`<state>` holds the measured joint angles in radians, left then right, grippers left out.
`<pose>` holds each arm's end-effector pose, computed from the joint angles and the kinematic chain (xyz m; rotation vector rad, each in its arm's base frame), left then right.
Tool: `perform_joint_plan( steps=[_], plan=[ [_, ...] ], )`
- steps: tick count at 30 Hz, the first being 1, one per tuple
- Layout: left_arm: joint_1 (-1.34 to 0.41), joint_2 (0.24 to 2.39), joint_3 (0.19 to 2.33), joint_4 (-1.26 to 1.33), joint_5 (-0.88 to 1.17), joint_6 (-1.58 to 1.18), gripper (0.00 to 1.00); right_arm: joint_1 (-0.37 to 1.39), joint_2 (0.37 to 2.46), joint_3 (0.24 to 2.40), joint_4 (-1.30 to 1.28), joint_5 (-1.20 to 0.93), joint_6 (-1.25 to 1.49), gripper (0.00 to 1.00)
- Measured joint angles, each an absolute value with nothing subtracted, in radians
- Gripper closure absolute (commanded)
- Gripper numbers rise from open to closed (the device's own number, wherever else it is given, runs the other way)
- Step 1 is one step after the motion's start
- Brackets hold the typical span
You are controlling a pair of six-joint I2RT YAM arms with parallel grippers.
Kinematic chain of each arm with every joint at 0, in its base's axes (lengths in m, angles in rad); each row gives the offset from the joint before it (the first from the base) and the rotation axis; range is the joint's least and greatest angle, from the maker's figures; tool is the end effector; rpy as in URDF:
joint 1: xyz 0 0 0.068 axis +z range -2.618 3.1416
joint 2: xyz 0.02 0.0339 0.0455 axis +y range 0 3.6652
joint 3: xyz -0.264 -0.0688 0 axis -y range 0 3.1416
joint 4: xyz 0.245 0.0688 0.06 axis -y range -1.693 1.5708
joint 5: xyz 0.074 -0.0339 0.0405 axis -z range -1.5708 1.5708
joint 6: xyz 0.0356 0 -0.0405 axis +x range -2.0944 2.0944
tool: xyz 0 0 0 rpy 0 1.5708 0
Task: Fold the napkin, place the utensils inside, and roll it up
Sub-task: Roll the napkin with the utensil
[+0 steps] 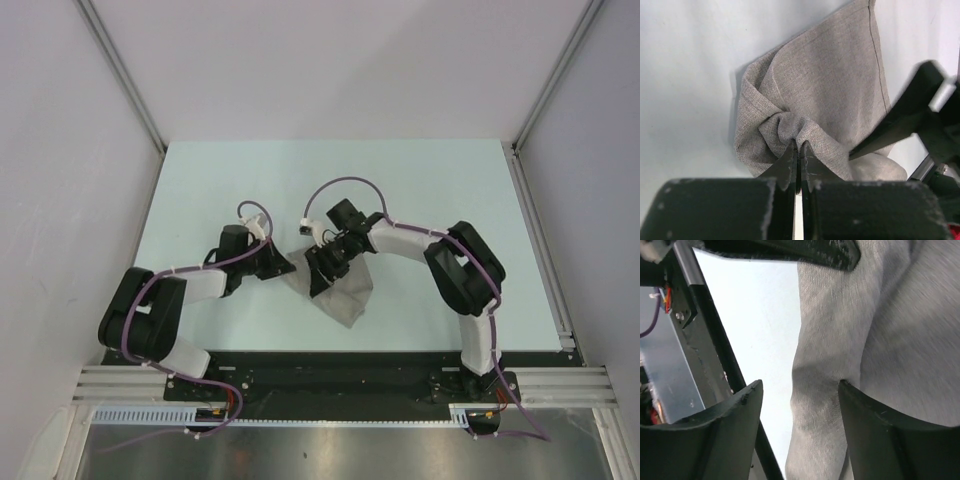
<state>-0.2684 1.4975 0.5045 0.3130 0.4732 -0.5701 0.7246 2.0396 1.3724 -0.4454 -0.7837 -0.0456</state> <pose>0.2531 -0.0864 0.1379 -0.0851 2.3468 -0.9672 0.2924 0.2924 0.1556 -1.2561 2.4060 1.2624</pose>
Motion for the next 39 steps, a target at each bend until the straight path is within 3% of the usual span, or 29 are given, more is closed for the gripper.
perform_joint_plan(
  steps=[6, 10, 18, 32, 35, 36, 38, 39],
  plan=[
    [-0.268, 1.527, 0.545, 0.273, 0.470, -0.597, 1.00, 0.755, 1.810, 1.280, -0.436, -0.505, -0.002, 0.28],
    [-0.268, 1.541, 0.562, 0.252, 0.464, -0.619, 1.00, 0.867, 1.681, 1.223, -0.400, -0.237, 0.008, 0.28],
    [-0.268, 1.573, 0.599, 0.207, 0.456, -0.640, 1.00, 1.135, 1.721, 1.151, -0.306, 0.165, -0.026, 0.28],
    [-0.266, 1.590, 0.630, 0.164, 0.457, -0.648, 1.00, 1.131, 1.892, 1.153, -0.141, 0.323, -0.144, 0.31],
    [-0.265, 1.591, 0.632, 0.161, 0.457, -0.648, 1.00, 1.103, 1.899, 1.155, -0.119, 0.300, -0.146, 0.34],
    [-0.265, 1.591, 0.632, 0.162, 0.457, -0.648, 0.99, 1.094, 1.901, 1.156, -0.116, 0.282, -0.145, 0.41],
    [-0.261, 1.591, 0.633, 0.163, 0.458, -0.648, 0.90, 1.074, 1.902, 1.158, -0.114, 0.235, -0.143, 0.53],
    [-0.259, 1.591, 0.633, 0.164, 0.459, -0.648, 0.71, 1.063, 1.904, 1.158, -0.114, 0.198, -0.140, 0.62]
  ],
)
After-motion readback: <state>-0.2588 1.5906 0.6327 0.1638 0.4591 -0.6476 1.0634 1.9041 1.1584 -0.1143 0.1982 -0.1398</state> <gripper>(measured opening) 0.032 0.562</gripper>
